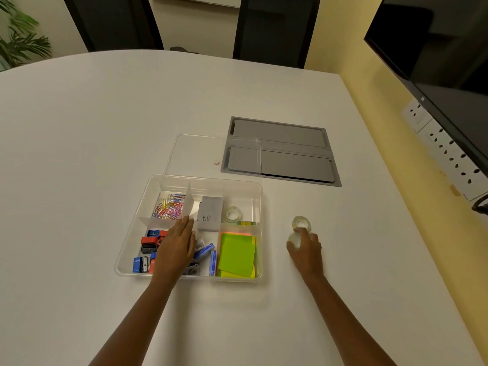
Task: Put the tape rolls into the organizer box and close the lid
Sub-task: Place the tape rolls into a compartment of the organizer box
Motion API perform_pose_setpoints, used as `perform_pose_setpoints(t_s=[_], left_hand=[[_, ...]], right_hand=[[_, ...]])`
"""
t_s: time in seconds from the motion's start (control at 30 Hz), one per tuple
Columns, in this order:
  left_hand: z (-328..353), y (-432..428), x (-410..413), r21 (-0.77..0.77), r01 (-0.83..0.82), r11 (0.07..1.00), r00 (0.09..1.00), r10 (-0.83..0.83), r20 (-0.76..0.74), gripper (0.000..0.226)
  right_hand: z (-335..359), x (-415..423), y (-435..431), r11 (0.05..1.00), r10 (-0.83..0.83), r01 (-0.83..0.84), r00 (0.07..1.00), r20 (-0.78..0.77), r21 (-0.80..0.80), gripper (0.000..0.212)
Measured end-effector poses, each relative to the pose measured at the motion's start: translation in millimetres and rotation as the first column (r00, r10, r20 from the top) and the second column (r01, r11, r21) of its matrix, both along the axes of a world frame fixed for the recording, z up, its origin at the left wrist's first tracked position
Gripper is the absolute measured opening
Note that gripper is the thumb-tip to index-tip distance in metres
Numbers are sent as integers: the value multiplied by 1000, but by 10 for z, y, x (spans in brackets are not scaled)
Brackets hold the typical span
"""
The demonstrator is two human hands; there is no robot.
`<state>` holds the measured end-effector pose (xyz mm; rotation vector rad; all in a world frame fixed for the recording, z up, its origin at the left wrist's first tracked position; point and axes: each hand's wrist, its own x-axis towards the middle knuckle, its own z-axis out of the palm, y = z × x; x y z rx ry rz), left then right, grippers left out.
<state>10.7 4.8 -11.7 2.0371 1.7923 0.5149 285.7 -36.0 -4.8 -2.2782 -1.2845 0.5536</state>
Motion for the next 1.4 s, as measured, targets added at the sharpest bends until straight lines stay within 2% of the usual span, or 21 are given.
perform_pose_setpoints(t_s=[0.1, 0.17, 0.3, 0.4, 0.5, 0.6, 0.7, 0.77, 0.87, 1.0, 1.1, 1.2, 1.3, 1.4], left_hand=[[4, 1, -1, -1, -3, 1000, 1000, 3, 3, 42], [7, 0, 3, -3, -6, 1000, 1000, 6, 3, 41], [10, 1, 3, -8, -8, 1000, 1000, 8, -2, 42], [11, 1, 2, -8, -8, 1000, 1000, 8, -2, 41], [12, -3, 4, -1, -6, 1000, 1000, 6, 5, 41], [11, 0, 4, -5, -6, 1000, 1000, 6, 0, 41], [11, -4, 4, -11, -8, 1000, 1000, 8, 1, 42], [9, -6, 1, -7, -9, 1000, 1000, 9, 6, 42], [10, -1, 3, -12, -6, 1000, 1000, 6, 9, 41], [13, 3, 6, -16, -9, 1000, 1000, 9, 7, 41], [14, 3, 3, -21, -6, 1000, 1000, 6, 4, 42], [15, 10, 4, -10, -5, 1000, 1000, 5, 11, 41], [18, 3, 3, -5, -10, 1000, 1000, 10, 11, 40], [20, -2, 0, -4, -9, 1000, 1000, 9, 13, 41]], right_hand=[[217, -178, 225, 982, 85, -72, 994, -69, 173, 40], [329, -327, 371, 957, 207, -194, 978, -40, 217, 40], [376, -544, 609, 902, 409, -420, 906, 108, 104, 44], [351, -582, 716, 877, 471, -479, 867, 163, 14, 46], [321, -503, 721, 889, 427, -444, 893, 146, 114, 39], [245, -294, 657, 937, 276, -301, 949, 153, 177, 33], [117, -1, 545, 986, 163, -164, 968, 192, -7, 38], [34, 159, 438, 985, 137, -111, 970, 201, -135, 42], [-48, 256, 308, 978, 125, -88, 972, 197, -187, 43], [-62, 261, 284, 985, 118, -87, 969, 215, -149, 29], [10, 210, 359, 990, 80, -72, 995, 63, -122, 26], [180, 28, 484, 998, 53, -51, 996, -72, 25, 28], [348, -217, 613, 974, 142, -122, 985, -93, 193, 26], [418, -420, 696, 935, 288, -276, 957, -23, 223, 21]])
